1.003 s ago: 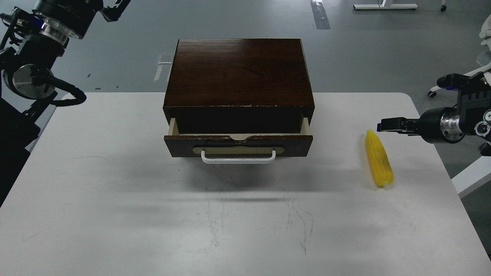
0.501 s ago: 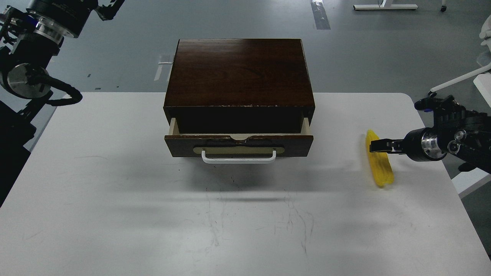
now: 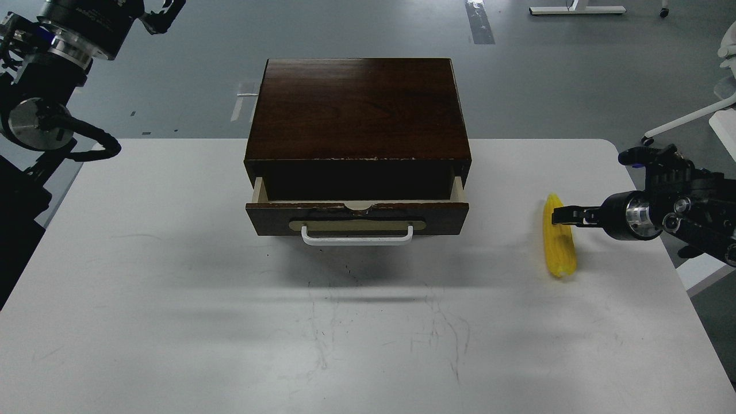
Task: Put corn in drawer with both arms
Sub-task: 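Grasp the corn cob with the right gripper and lift it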
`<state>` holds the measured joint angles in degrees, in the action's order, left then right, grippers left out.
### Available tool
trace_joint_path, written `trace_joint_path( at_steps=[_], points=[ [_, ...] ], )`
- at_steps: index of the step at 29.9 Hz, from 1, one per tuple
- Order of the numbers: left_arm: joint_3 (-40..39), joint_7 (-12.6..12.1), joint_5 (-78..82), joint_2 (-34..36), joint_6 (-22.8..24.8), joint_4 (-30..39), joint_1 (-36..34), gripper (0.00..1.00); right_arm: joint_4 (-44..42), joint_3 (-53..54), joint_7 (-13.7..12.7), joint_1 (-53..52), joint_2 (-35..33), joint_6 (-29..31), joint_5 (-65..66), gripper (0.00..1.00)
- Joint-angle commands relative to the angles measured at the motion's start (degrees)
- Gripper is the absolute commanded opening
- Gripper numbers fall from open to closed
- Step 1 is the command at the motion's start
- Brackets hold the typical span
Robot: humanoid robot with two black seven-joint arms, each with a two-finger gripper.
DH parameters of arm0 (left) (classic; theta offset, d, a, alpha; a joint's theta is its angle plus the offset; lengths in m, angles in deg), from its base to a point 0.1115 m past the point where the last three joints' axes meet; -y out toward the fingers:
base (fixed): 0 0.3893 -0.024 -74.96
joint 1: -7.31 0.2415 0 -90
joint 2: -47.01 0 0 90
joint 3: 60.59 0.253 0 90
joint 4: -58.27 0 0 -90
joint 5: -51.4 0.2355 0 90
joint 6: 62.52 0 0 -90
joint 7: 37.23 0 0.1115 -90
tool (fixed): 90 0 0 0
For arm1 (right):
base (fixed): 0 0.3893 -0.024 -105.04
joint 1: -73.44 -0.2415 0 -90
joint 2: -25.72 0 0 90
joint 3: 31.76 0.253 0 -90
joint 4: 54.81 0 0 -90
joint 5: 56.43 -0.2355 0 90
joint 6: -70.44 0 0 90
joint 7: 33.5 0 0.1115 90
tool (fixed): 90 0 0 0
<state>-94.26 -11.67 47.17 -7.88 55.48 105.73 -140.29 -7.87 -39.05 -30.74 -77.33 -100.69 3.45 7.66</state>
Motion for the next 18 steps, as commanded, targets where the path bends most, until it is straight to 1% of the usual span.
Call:
trace_joint_path(
  at_steps=[1, 5, 6, 13, 17, 18],
  points=[
    [0.1, 0.0, 0.0, -0.1, 0.0, 0.0, -0.1, 0.98, 0.0, 0.3, 0.1, 0.4, 0.0, -0.7, -0.2, 0.79],
    [0.1, -0.1, 0.1, 0.0, 0.0, 0.0, -0.1, 0.98, 0.1, 1.4, 0.4, 1.5, 0.6, -2.4, -0.5, 0.77],
    [0.1, -0.1, 0.1, 0.0, 0.0, 0.0, -0.1, 0.98, 0.1, 1.8, 0.4, 2.0, 1.2, -2.4, -0.5, 0.75],
    [0.1, -0.1, 0.3, 0.2, 0.0, 0.0, -0.2, 0.98, 0.0, 1.9, 0.4, 2.7, 2.8, -2.6, -0.5, 0.70],
    [0.1, -0.1, 0.3, 0.3, 0.0, 0.0, -0.2, 0.98, 0.0, 1.9, 0.4, 2.9, 3.0, -2.6, -0.5, 0.62],
    [0.1, -0.1, 0.3, 0.3, 0.0, 0.0, -0.2, 0.98, 0.0, 1.9, 0.5, 2.9, 2.9, -2.5, -0.5, 0.58]
  ],
)
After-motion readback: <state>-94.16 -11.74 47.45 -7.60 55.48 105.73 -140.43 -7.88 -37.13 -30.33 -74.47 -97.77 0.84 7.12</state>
